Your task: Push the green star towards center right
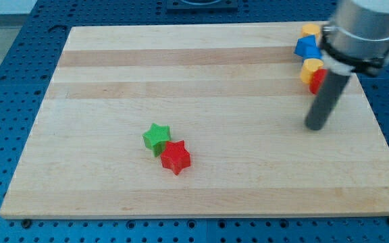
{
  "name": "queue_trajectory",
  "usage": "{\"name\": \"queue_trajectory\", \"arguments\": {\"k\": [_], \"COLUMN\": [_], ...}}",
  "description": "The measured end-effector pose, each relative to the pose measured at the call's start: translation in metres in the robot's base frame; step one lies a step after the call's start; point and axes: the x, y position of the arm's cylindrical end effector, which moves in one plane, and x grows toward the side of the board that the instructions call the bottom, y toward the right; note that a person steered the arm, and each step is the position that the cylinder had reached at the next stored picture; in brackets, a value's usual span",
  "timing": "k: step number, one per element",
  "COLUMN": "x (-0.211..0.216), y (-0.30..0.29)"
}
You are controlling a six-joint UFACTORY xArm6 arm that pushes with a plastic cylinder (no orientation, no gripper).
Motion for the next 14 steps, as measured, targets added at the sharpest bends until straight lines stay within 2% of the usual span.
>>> {"name": "queue_trajectory", "arguments": {"k": [2,3,4,5,6,9,10,11,12,13,14], "x": [-0.038,-0.042,-0.026,0.019,0.048,0.048,0.048,0.044,0.017,0.004,0.004], "y": [-0.170,-0.264,-0.350,-0.386,-0.379,-0.213,-0.227,-0.288,-0.299,-0.258,-0.191]}}
